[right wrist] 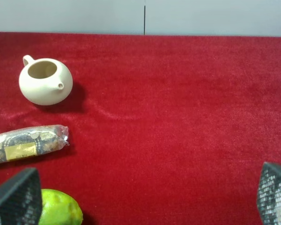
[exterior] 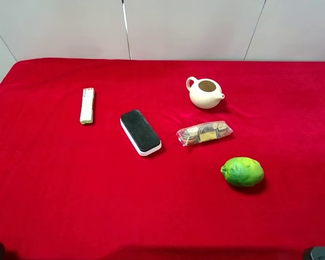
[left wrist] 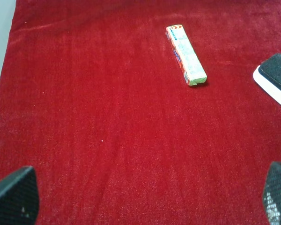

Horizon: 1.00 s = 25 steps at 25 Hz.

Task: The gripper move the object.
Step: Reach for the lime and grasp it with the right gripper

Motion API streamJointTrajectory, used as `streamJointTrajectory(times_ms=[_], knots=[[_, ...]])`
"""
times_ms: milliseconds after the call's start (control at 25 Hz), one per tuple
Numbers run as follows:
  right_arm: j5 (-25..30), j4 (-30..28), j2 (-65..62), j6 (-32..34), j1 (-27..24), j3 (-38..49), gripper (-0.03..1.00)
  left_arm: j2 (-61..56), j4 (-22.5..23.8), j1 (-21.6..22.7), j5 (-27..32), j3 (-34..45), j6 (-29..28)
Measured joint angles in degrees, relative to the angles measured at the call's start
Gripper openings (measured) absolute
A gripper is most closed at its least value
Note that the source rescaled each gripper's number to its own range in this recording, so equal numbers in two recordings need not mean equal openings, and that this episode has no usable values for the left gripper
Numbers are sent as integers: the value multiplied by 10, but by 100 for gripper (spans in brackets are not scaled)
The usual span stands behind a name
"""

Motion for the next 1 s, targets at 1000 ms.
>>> streamJointTrajectory(times_ms=[1000], knots=[[2, 53, 62, -52, 0, -8, 100, 0, 0, 0, 0, 0, 0]])
